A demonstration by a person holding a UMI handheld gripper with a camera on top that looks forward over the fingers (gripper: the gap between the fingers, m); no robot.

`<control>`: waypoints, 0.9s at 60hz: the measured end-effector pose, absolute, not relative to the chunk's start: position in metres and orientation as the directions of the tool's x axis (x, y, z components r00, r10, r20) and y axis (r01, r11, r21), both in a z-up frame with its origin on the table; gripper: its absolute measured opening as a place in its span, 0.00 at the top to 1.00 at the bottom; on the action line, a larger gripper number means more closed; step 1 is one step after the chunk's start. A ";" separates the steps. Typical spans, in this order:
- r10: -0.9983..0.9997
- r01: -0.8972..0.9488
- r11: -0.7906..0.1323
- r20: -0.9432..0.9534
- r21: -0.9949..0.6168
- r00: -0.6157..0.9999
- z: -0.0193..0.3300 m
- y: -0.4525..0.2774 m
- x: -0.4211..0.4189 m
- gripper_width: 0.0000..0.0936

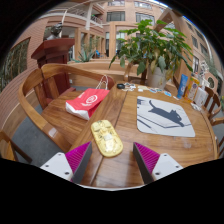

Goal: Arrange mouse

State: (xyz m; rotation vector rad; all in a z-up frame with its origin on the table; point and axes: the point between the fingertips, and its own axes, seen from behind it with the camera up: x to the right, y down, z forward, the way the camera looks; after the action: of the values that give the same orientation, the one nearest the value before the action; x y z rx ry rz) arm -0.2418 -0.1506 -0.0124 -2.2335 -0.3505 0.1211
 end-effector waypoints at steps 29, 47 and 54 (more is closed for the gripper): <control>0.311 0.200 -0.577 0.013 -0.792 0.950 -0.013 -0.094 -0.269 0.54; 0.323 0.146 -0.533 -0.041 -0.834 0.946 0.032 -0.090 -0.269 0.63; 0.357 0.042 -0.435 -0.130 -0.900 0.925 0.124 -0.085 -0.276 0.63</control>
State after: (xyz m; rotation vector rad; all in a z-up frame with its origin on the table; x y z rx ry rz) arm -0.2765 -0.0849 0.1240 -1.9995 -0.2873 0.3654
